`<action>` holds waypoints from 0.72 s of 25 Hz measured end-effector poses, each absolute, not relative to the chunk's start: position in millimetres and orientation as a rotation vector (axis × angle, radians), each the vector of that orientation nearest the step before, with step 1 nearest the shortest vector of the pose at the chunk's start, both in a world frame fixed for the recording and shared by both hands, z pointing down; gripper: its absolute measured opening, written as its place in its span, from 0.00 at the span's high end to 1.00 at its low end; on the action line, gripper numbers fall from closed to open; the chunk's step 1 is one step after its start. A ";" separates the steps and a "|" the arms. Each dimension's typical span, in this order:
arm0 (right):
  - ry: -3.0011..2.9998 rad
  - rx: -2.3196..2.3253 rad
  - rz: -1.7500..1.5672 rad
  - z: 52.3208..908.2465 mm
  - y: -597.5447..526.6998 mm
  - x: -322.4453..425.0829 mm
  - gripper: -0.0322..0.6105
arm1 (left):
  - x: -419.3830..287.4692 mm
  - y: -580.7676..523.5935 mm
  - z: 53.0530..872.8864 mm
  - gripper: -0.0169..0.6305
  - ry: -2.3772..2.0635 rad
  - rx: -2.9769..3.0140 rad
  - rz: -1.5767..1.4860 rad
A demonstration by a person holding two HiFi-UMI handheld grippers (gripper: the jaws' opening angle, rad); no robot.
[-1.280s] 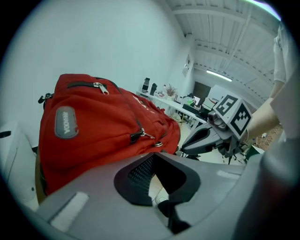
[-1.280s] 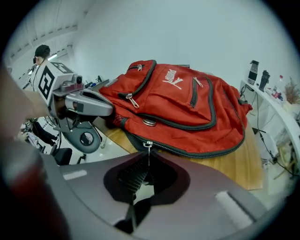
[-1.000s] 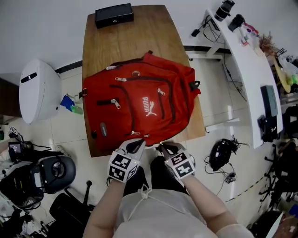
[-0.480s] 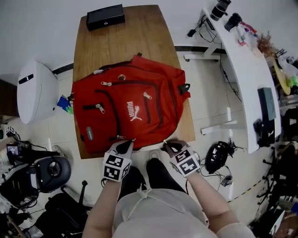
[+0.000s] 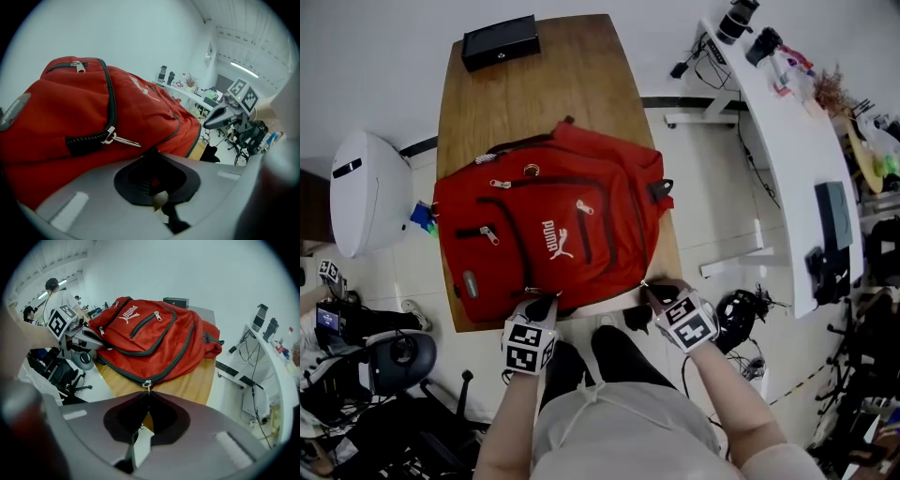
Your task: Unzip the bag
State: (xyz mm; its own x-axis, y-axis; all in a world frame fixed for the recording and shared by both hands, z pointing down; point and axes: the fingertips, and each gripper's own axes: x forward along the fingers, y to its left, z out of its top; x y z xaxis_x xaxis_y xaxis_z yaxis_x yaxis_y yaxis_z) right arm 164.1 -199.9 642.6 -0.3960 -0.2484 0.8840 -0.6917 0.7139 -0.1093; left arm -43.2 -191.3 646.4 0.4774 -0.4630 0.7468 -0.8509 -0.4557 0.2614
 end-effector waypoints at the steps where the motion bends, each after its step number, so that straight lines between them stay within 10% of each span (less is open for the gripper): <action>1: -1.964 0.714 0.587 642.5 -201.3 165.4 0.93 | -43.4 -191.5 648.4 0.96 -1.079 2.080 0.804; 18: -1.882 0.757 0.305 627.6 -274.7 198.9 0.91 | -41.4 -190.3 661.2 0.96 -0.959 1.989 0.840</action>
